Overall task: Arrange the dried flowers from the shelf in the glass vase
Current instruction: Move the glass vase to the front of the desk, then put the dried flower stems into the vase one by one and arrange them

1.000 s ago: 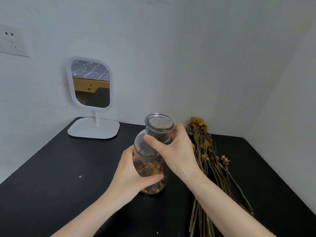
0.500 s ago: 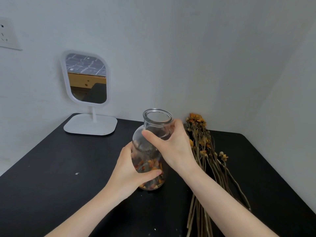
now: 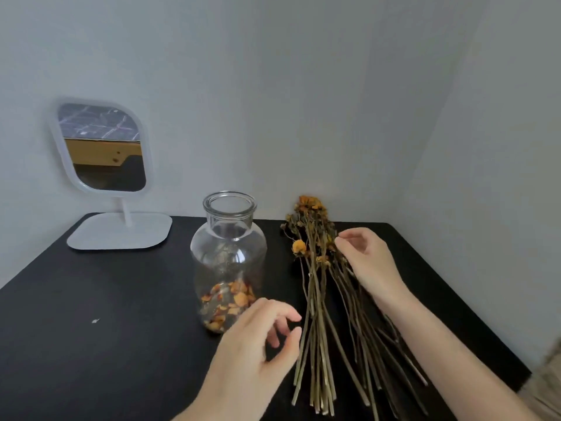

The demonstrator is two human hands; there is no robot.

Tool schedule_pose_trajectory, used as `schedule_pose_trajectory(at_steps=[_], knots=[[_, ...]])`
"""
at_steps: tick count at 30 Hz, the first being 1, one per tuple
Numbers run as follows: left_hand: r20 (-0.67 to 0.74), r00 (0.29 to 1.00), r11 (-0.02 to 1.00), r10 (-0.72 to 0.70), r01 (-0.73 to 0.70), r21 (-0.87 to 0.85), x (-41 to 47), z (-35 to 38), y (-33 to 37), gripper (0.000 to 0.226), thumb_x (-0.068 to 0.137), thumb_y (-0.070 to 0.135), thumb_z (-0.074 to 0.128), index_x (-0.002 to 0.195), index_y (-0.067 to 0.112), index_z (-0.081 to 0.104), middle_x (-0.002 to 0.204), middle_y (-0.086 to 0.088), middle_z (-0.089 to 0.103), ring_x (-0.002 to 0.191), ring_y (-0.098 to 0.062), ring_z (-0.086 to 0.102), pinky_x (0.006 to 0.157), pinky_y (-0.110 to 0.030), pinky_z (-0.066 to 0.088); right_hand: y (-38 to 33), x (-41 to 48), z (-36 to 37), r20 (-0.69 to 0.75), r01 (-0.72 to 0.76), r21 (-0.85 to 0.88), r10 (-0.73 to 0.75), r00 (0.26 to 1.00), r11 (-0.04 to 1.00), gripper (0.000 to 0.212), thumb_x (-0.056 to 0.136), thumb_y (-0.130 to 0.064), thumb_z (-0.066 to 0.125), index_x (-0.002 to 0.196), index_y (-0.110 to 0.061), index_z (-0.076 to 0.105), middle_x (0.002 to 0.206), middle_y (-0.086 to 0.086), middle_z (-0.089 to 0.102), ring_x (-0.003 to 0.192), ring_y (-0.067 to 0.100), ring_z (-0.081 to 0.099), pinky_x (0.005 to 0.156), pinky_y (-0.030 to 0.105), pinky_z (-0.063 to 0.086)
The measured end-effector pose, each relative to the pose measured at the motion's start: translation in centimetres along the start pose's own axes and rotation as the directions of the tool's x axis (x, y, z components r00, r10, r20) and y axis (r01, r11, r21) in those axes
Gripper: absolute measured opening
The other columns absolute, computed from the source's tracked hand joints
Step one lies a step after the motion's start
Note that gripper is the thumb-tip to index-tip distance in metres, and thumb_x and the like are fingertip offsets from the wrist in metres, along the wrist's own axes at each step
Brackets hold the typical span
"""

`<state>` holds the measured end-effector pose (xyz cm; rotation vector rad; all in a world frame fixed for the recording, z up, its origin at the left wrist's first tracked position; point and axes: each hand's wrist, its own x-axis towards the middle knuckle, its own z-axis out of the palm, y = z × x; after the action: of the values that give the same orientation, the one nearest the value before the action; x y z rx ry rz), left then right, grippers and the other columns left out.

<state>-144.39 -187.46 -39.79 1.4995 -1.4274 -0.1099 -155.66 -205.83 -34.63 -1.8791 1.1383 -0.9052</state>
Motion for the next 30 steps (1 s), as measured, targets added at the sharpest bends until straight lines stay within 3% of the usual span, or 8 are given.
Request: schedule_pose_trajectory(at_steps=[2, 6, 11, 15, 19, 25, 27, 30], knots=[[0.132, 0.989, 0.997, -0.070, 0.072, -0.010, 2.0, 1.9, 0.3, 0.010, 0.085, 0.026, 0.058, 0.082, 0.035, 0.058, 0.078, 0.018, 0.055, 0.061, -0.003, 0.052, 0.058, -0.011, 0.041, 1.6, 0.5, -1.4, -0.024, -0.029, -0.062, 0.028, 0.999, 0.998, 0.010, 0.089, -0.025, 0.058, 0.099, -0.025, 0.060, 0.096, -0.013, 0.059, 0.087, -0.003, 0.053, 0.063, 0.012, 0.035], [0.108, 0.974, 0.979, -0.198, 0.192, 0.069, 7.1, 5.8, -0.2, 0.007, 0.091, 0.027, 0.054, 0.092, 0.026, 0.060, 0.062, 0.009, 0.055, 0.059, -0.004, 0.054, 0.067, -0.024, 0.051, 3.4, 1.6, -2.4, 0.003, -0.072, -0.177, 0.074, 0.997, 0.982, 0.008, 0.089, -0.022, 0.059, 0.096, -0.022, 0.060, 0.089, -0.011, 0.059, 0.078, -0.002, 0.053, 0.058, 0.012, 0.035], [0.016, 0.883, 0.866, -0.469, 0.456, 0.205, 11.0, 8.7, -1.9, 0.023, 0.093, 0.031, 0.049, 0.111, 0.016, 0.049, 0.102, -0.003, 0.059, 0.092, -0.025, 0.060, 0.076, -0.038, 0.050, 4.3, 2.8, -1.6, 0.099, -0.009, -0.321, 0.043, 0.994, 0.947, 0.010, 0.088, -0.024, 0.060, 0.096, -0.018, 0.063, 0.085, -0.007, 0.060, 0.075, 0.000, 0.053, 0.058, 0.010, 0.036], [0.033, 0.811, 0.782, -0.584, 0.550, 0.294, 12.0, 9.3, -3.2, 0.023, 0.093, 0.036, 0.049, 0.099, 0.015, 0.054, 0.104, -0.005, 0.059, 0.092, -0.024, 0.060, 0.078, -0.038, 0.052, 4.4, 3.6, -0.7, 0.172, 0.005, -0.350, 0.059, 0.983, 0.937, 0.007, 0.089, -0.026, 0.060, 0.090, -0.020, 0.063, 0.074, -0.006, 0.064, 0.071, 0.004, 0.059, 0.064, 0.016, 0.042], [0.059, 0.786, 0.769, -0.616, 0.583, 0.262, 12.3, 9.7, -3.3, 0.030, 0.088, 0.043, 0.056, 0.067, 0.022, 0.051, 0.076, 0.002, 0.060, 0.077, -0.020, 0.062, 0.069, -0.032, 0.051, 4.7, 3.9, 0.1, 0.233, 0.004, -0.357, 0.085, 0.969, 0.934, 0.014, 0.090, -0.028, 0.058, 0.076, -0.025, 0.060, 0.059, -0.006, 0.063, 0.058, 0.001, 0.058, 0.060, 0.016, 0.042], [0.045, 0.779, 0.774, -0.625, 0.611, 0.164, 12.7, 10.0, -3.6, 0.031, 0.087, 0.032, 0.061, 0.059, 0.020, 0.057, 0.062, 0.005, 0.056, 0.056, -0.009, 0.053, 0.050, -0.022, 0.038, 5.1, 4.2, 0.8, 0.267, -0.028, -0.344, 0.126, 0.955, 0.939, 0.025, 0.091, -0.029, 0.055, 0.072, -0.017, 0.067, 0.052, -0.006, 0.061, 0.040, -0.006, 0.052, 0.076, 0.024, 0.042], [0.035, 0.764, 0.764, -0.644, 0.641, 0.069, 12.7, 10.0, -3.7, 0.028, 0.087, 0.029, 0.061, 0.062, 0.017, 0.062, 0.064, 0.003, 0.059, 0.059, -0.010, 0.055, 0.054, -0.022, 0.040, 5.2, 4.3, 0.8, 0.276, -0.034, -0.327, 0.130, 0.952, 0.945, 0.027, 0.091, -0.028, 0.054, 0.074, -0.014, 0.068, 0.052, -0.005, 0.061, 0.037, -0.012, 0.048, 0.079, 0.024, 0.035], [0.001, 0.744, 0.743, -0.668, 0.668, -0.033, 12.6, 9.7, -3.5, 0.027, 0.088, 0.024, 0.059, 0.064, 0.012, 0.063, 0.069, -0.002, 0.061, 0.062, -0.012, 0.055, 0.063, -0.024, 0.042, 5.1, 4.3, 0.9, 0.278, -0.040, -0.311, 0.131, 0.951, 0.950, 0.027, 0.092, -0.028, 0.054, 0.072, -0.014, 0.067, 0.051, -0.004, 0.061, 0.035, -0.012, 0.047, 0.066, 0.020, 0.027]])
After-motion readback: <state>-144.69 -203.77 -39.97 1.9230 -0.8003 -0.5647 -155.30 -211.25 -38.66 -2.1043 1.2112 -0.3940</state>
